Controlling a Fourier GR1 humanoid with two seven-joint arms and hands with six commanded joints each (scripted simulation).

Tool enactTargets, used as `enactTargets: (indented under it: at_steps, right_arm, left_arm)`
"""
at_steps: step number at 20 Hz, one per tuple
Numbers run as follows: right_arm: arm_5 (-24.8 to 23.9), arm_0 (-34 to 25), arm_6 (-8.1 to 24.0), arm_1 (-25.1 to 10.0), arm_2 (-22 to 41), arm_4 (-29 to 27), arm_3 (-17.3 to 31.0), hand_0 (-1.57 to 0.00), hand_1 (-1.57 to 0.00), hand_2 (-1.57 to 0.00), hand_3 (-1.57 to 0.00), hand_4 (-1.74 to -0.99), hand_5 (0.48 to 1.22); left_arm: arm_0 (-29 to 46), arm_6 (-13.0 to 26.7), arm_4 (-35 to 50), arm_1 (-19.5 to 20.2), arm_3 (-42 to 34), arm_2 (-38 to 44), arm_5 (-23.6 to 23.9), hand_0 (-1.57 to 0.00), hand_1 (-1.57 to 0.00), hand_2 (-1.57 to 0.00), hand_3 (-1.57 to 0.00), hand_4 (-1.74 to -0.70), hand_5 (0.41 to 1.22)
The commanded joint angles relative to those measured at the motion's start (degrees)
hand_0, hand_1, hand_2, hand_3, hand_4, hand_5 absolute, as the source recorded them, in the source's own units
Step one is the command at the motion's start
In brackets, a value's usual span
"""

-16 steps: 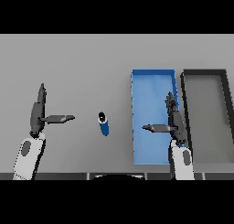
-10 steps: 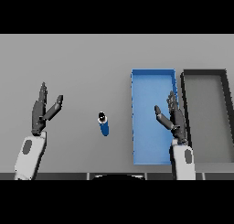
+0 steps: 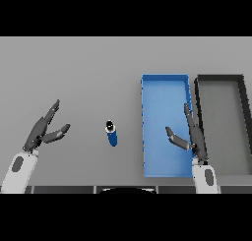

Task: Pick up the blue pipe and place it into the blue bin.

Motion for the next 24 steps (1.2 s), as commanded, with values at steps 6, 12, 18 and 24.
enactTargets:
  at_steps: [6,12,18,24]
  right_arm:
    - [0.7,-0.8,-0.6,-0.8,-0.4,-0.5,0.6,0.0,0.0,0.0,0.0,-1.173,0.616]
    - [0.1,-0.4,0.6,0.1,-0.3,-0.4,0.1,0.0,0.0,0.0,0.0,-1.197,0.615]
    - [0.5,0.1,0.6,0.0,-0.5,-0.9,-0.2,0.0,0.0,0.0,0.0,-1.211,0.622]
    - [0.7,0.6,-0.2,-0.3,-0.6,-0.8,-0.5,0.0,0.0,0.0,0.0,-1.215,0.637]
  left_arm:
    - [2.6,4.6,-0.8,1.4,-7.4,-7.0,-6.5,0.0,0.0,0.0,0.0,-1.1,0.51]
    - [1.7,8.4,-5.8,-3.2,-8.7,-13.4,-6.3,0.0,0.0,0.0,0.0,-1.14,0.45]
    - [-2.1,7.3,-9.0,-11.1,-3.3,-16.5,-4.7,0.0,0.0,0.0,0.0,-1.16,0.46]
    - [-6.9,7.1,-11.0,-16.5,3.4,-17.3,-3.7,0.0,0.0,0.0,0.0,-1.1,0.448]
